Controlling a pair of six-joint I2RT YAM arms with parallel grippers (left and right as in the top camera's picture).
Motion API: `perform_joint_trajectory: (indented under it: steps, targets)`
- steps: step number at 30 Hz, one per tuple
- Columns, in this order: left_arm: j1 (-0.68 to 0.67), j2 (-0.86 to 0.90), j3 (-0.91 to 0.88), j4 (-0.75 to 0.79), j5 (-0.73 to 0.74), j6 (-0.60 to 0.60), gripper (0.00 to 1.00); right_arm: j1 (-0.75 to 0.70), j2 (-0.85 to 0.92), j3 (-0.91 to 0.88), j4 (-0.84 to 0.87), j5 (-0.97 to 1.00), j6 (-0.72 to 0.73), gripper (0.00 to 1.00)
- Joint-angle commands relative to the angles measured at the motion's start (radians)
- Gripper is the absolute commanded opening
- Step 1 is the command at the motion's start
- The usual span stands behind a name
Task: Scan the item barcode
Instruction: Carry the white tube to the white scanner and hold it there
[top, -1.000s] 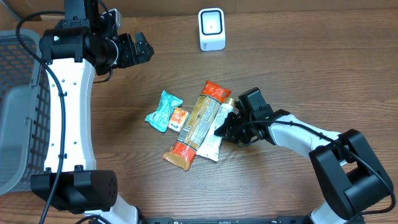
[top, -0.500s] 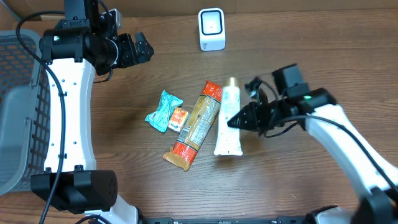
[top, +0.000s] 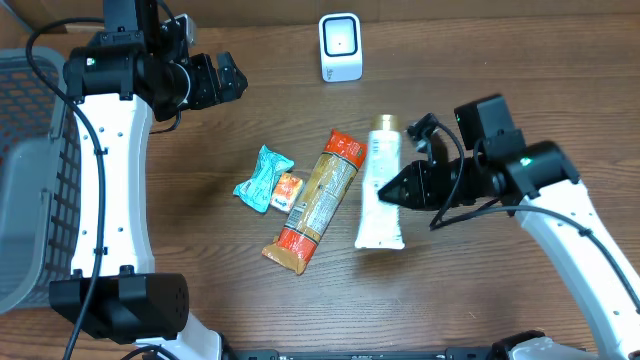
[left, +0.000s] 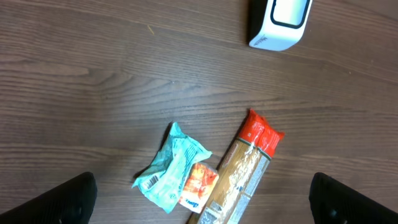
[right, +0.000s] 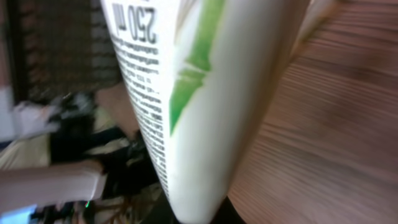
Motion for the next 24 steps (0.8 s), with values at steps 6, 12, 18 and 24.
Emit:
perform_joint_trajectory:
  steps: [6,12,18,24]
  targets:
    - [0.001,0.0,0.017,0.001,0.014,-0.009,1.0,0.021,0.332,0.589,-0.2,0.636,0.065,0.04]
    - [0.001,0.0,0.017,0.001,0.014,-0.009,1.0,0.077,0.645,0.925,-0.201,0.931,-0.042,0.04]
    - [0.001,0.0,0.017,0.001,0.013,-0.009,1.0,0.14,0.8,0.945,0.064,1.181,-0.259,0.04]
    - [0.001,0.0,0.017,0.001,0.014,-0.009,1.0,0.178,0.921,0.945,0.33,1.316,-0.494,0.04]
